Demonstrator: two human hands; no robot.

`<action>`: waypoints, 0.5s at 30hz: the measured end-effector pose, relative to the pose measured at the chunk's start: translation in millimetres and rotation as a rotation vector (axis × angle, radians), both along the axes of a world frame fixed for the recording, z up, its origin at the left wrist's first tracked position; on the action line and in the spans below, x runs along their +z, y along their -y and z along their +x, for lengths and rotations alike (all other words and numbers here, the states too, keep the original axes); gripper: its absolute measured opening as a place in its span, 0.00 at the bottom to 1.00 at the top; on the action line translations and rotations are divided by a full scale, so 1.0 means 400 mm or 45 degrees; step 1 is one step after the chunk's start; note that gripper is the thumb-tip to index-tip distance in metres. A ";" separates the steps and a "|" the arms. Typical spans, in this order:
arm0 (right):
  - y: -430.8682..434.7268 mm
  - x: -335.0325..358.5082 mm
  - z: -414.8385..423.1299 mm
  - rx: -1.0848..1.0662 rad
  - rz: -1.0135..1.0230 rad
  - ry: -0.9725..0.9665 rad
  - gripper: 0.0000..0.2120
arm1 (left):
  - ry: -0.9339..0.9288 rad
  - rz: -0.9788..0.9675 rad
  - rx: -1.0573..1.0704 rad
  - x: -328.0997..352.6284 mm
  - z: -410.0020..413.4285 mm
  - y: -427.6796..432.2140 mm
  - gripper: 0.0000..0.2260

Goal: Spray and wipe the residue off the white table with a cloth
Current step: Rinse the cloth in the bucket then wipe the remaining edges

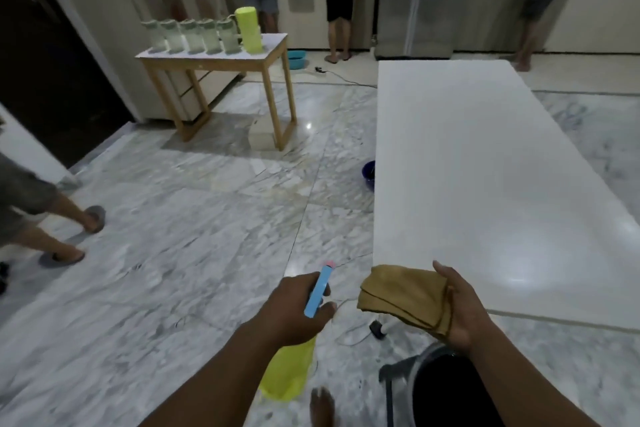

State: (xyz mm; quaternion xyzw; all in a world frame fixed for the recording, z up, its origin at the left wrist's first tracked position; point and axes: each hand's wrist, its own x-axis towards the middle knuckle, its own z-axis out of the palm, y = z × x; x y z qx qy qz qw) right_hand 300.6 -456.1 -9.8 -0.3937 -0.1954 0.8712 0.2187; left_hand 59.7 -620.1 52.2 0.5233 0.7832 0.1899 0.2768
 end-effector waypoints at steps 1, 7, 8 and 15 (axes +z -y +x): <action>-0.026 -0.013 -0.009 -0.028 0.016 0.029 0.25 | 0.020 -0.008 -0.053 -0.005 -0.025 -0.039 0.11; -0.188 -0.020 -0.112 -0.153 0.051 0.424 0.22 | 0.021 -0.028 -0.265 -0.006 -0.178 -0.297 0.12; -0.210 -0.012 -0.121 -0.156 0.049 0.468 0.19 | 0.011 -0.039 -0.294 -0.001 -0.196 -0.335 0.12; -0.377 0.094 -0.117 0.035 0.143 0.709 0.15 | -0.019 0.016 -0.533 0.018 -0.273 -0.633 0.13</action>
